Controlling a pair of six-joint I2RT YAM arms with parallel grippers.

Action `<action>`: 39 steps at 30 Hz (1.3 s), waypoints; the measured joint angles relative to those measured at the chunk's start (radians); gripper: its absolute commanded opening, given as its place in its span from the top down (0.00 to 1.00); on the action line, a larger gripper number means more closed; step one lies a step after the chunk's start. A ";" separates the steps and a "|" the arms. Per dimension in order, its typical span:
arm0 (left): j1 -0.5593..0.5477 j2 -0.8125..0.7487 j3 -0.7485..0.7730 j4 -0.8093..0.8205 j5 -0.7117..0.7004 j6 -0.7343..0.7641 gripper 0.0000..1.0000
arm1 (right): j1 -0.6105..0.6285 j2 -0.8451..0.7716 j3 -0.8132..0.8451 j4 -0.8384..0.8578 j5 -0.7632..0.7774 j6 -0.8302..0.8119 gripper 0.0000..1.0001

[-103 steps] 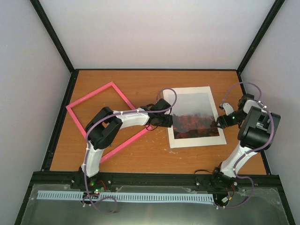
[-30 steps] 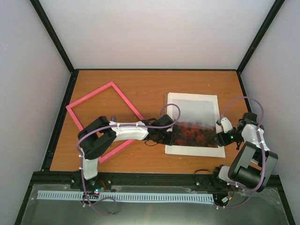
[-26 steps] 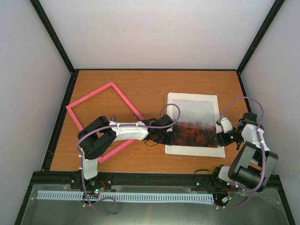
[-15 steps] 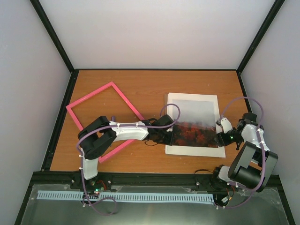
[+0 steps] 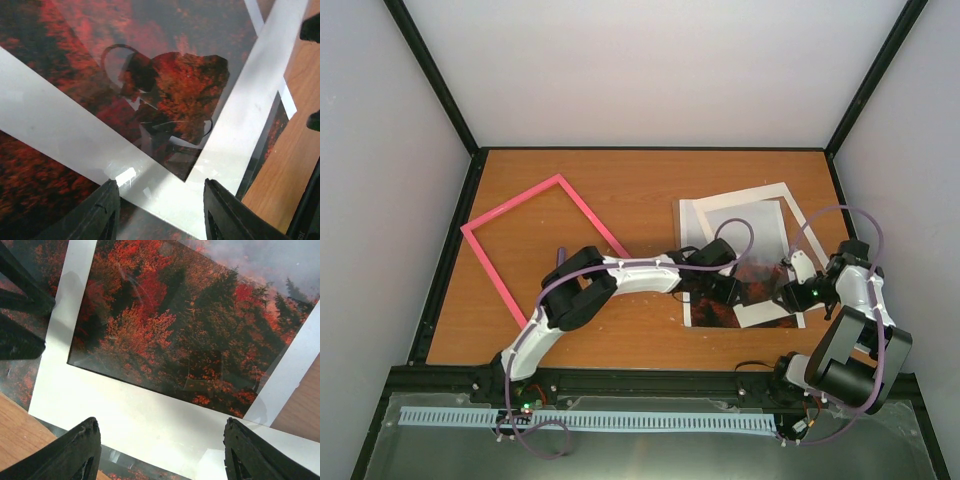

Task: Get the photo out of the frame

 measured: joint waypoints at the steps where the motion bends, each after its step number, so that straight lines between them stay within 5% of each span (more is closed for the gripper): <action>1: -0.005 0.009 0.013 0.003 0.003 0.008 0.53 | 0.000 0.000 0.002 -0.001 0.000 0.000 0.34; 5: -0.015 -0.007 -0.012 0.012 -0.005 0.034 0.51 | 0.000 0.001 0.013 -0.006 -0.007 -0.001 0.34; 20: -0.016 -0.423 -0.497 0.012 -0.172 -0.002 0.48 | 0.024 0.084 0.060 -0.018 -0.093 0.001 0.39; 39: 0.008 -0.491 -0.687 0.130 -0.066 -0.188 0.52 | 0.441 0.045 0.066 0.068 0.004 0.204 0.43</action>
